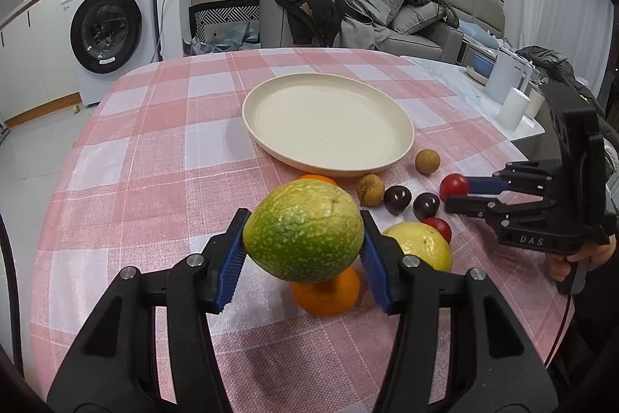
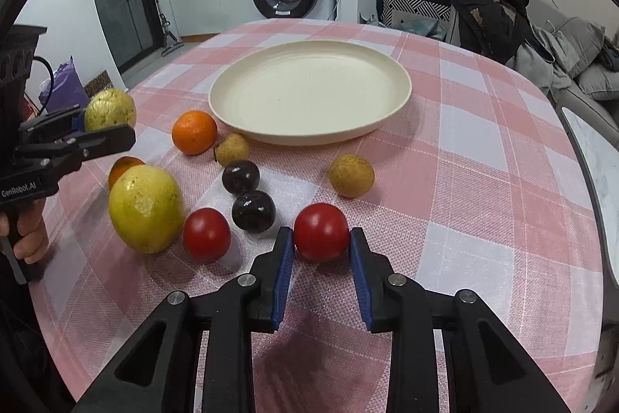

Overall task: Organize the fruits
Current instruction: 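Lift and carry the green citrus and red tomato over the cream plate with both tools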

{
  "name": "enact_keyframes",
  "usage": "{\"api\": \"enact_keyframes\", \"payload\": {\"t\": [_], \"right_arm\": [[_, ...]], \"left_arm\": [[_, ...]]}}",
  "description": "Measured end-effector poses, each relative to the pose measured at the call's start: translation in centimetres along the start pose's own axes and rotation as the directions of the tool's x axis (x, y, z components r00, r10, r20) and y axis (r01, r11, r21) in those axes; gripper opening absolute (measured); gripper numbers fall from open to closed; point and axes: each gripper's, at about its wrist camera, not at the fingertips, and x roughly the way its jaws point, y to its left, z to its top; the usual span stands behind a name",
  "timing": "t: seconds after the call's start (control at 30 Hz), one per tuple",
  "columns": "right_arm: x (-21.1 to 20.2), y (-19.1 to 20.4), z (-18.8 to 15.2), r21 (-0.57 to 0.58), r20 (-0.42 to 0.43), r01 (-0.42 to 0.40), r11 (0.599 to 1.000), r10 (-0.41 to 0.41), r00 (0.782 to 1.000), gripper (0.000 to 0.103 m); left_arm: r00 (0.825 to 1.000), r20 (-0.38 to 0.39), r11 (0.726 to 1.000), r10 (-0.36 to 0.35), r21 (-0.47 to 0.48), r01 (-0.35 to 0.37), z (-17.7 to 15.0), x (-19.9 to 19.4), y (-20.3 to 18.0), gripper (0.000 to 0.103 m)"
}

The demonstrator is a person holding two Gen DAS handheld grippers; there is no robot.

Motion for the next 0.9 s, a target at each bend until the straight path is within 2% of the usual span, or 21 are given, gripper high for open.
{"api": "enact_keyframes", "payload": {"t": [0.33,0.57,0.9], "right_arm": [[0.3,0.1,0.1,-0.012,0.006,0.007,1.000,-0.007,1.000,0.028],[-1.1,0.1,0.7,-0.009,0.066,0.001,1.000,0.000,0.998,0.028],[-1.7,0.0,3.3,0.004,0.125,-0.013,1.000,0.013,0.992,0.028]], "left_arm": [[1.000,0.026,1.000,-0.012,0.018,0.012,1.6,0.6,-0.8,0.051],[0.999,0.037,1.000,-0.018,0.026,0.017,2.7,1.2,-1.2,0.051],[0.998,0.054,0.999,-0.021,0.046,0.019,4.7,2.4,-2.1,0.051]]}}
